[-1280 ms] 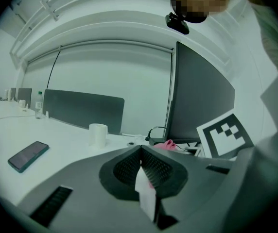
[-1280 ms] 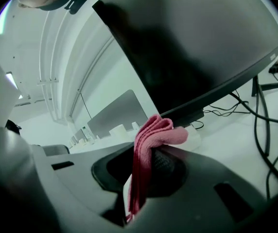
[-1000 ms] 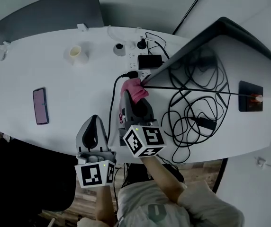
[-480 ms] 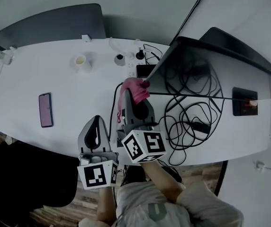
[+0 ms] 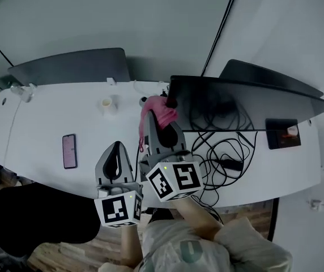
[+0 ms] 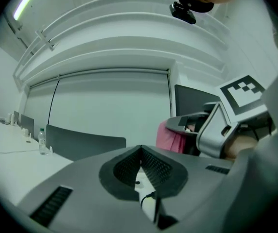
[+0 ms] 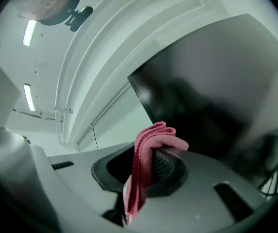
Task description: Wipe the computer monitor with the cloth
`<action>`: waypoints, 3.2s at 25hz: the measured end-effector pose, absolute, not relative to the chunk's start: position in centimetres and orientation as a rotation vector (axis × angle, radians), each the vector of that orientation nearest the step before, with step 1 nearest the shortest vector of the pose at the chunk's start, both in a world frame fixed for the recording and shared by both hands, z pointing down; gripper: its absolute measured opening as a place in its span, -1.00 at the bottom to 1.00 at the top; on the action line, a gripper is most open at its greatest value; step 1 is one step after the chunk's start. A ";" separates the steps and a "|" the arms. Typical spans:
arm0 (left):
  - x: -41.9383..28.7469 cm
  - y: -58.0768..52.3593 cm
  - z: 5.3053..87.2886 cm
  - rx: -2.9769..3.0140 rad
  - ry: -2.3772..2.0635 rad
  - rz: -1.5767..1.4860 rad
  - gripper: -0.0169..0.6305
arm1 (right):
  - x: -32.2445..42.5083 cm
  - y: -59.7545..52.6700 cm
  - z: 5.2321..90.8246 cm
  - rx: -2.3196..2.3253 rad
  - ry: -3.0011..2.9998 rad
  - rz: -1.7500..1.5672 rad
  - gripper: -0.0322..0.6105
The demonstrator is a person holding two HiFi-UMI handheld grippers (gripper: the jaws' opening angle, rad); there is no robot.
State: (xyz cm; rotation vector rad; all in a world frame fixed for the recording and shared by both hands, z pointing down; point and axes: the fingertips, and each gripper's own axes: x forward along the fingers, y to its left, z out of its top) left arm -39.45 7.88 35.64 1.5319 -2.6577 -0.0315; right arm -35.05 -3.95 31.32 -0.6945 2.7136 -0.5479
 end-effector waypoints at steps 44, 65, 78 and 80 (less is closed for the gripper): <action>-34.6 8.0 26.0 1.773 -2.724 -0.235 -0.91 | -30.9 -1.1 11.4 -0.484 2.612 1.577 -0.73; -28.0 1.4 24.9 2.114 -2.447 -0.375 -0.90 | -30.8 -4.5 19.4 -0.384 2.393 2.627 -0.73; -20.7 -4.4 24.5 2.268 -2.365 -0.255 -0.91 | -22.1 -11.1 19.4 -0.506 2.551 2.541 -0.73; -19.3 -5.6 24.4 2.288 -2.353 -0.248 -0.91 | -20.6 -12.4 19.5 -0.516 2.577 2.533 -0.73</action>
